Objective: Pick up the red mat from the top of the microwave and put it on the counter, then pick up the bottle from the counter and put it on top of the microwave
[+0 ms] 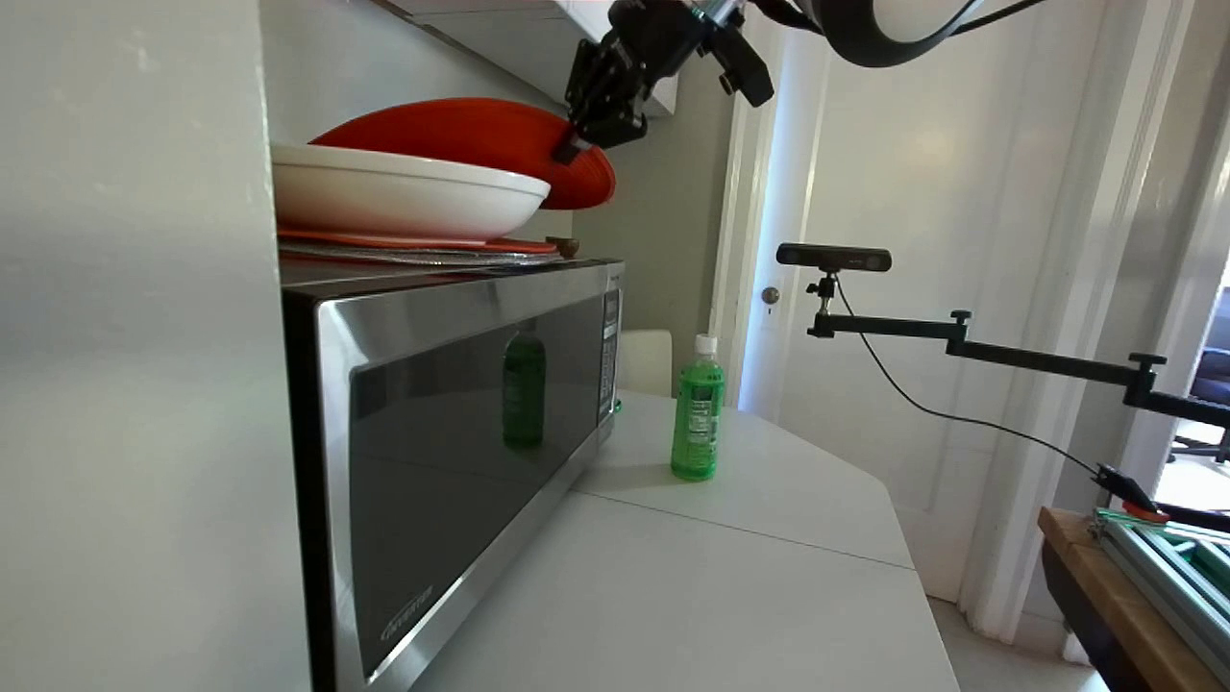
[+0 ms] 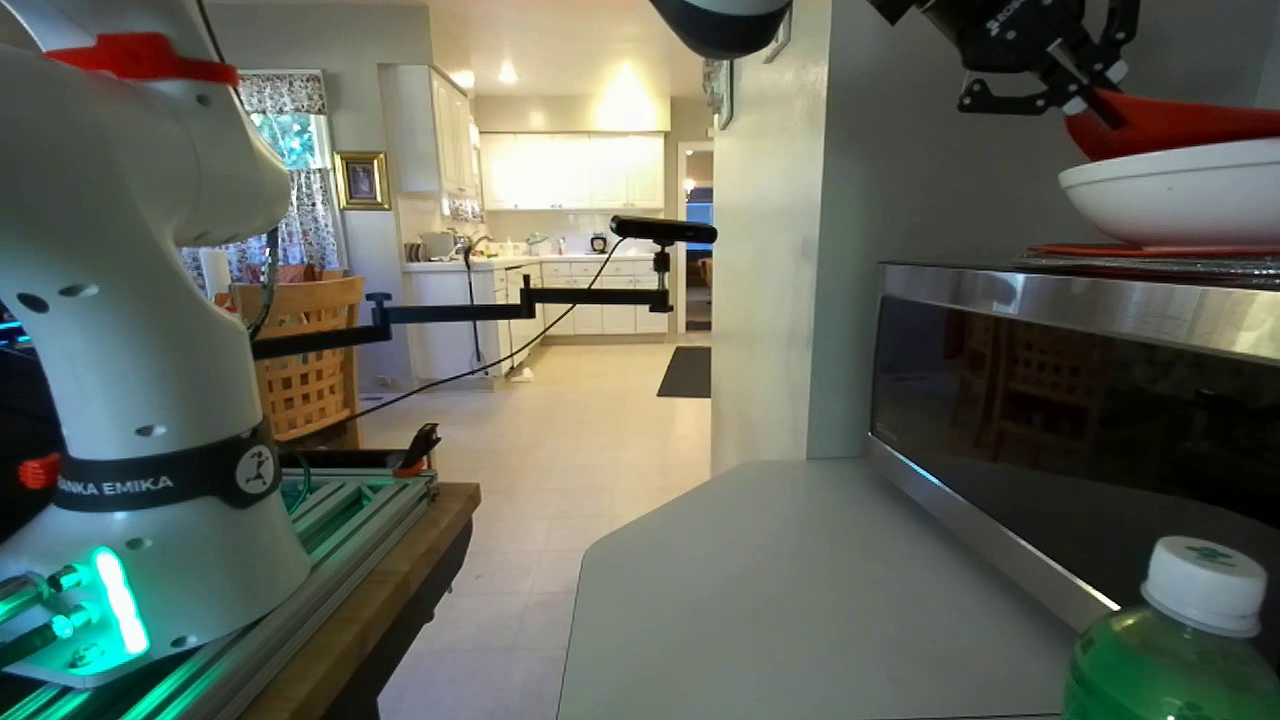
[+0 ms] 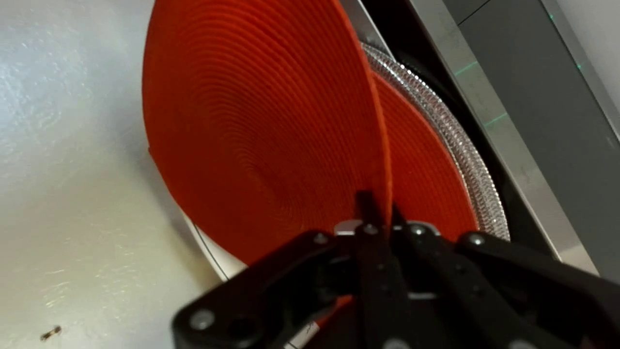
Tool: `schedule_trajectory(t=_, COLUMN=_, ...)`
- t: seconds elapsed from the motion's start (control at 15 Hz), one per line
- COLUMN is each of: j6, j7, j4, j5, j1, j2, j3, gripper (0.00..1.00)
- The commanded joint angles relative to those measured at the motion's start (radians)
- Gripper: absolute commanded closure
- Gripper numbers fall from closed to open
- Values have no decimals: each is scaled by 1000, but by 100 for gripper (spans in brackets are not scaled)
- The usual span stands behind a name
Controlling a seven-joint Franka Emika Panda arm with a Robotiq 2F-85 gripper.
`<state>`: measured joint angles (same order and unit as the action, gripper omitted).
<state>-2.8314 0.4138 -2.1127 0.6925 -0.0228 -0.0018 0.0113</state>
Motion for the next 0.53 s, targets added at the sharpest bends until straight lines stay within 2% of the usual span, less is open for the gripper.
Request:
schedule_trajectory(t=0.0, j6=6, j7=9, j4=-44, j5=-14, j1=-1, j2=-72, j3=5, gripper=99)
schedule_trajectory(t=0.47, j6=36, j7=51, j4=-171, j5=-73, j1=-31, j2=-236, j3=8, gripper=99)
